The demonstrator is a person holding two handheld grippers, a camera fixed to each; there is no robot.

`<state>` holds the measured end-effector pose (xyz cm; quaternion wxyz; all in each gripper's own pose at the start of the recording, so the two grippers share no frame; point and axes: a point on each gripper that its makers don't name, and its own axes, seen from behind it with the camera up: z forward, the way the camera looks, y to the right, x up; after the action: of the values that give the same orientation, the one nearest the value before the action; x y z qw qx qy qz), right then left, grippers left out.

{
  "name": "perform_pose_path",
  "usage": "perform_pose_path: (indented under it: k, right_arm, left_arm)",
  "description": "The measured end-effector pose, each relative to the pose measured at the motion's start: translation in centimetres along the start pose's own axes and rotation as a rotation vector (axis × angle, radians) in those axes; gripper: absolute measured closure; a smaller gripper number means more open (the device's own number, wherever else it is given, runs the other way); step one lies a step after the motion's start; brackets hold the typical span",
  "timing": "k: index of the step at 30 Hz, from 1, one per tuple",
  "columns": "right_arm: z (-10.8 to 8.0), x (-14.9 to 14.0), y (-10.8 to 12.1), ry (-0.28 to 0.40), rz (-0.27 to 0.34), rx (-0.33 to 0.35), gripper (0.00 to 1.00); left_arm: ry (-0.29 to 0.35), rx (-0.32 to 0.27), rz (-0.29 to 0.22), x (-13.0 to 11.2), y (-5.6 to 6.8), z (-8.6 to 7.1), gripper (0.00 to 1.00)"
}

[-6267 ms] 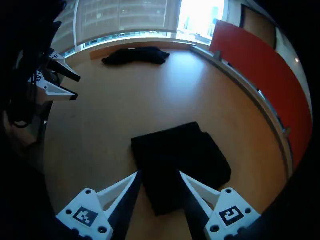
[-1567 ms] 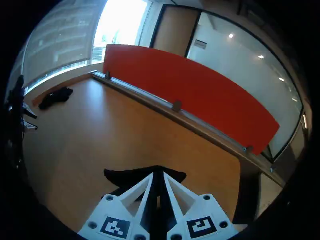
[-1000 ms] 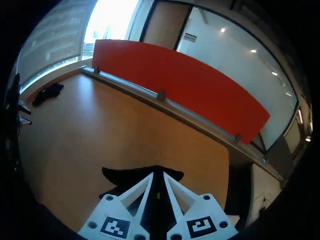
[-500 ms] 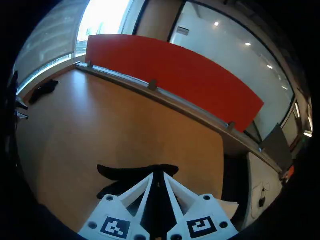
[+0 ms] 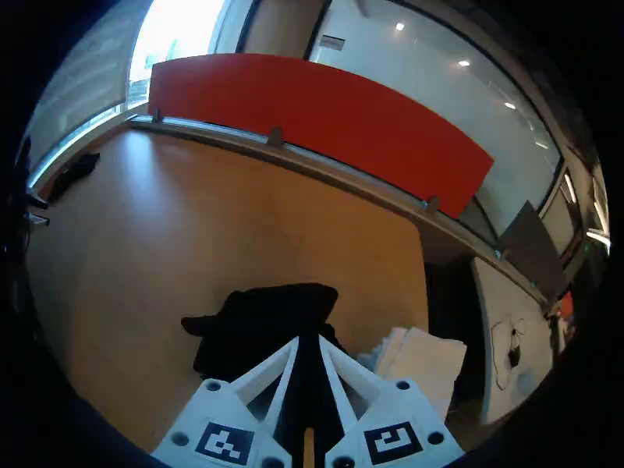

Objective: Fold towel

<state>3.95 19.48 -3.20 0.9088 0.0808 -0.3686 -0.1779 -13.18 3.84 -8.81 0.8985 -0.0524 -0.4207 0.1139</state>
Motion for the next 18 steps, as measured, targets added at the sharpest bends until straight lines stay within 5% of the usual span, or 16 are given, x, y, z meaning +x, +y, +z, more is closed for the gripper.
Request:
perform_pose_path:
  k: [18]
  right_arm:
    - [0.2, -7.0, -0.1, -0.089, 0.07, -0.031, 0.98]
  left_arm:
    - [0.003, 0.003, 0.013, 0.1, -0.3, -0.4, 0.1]
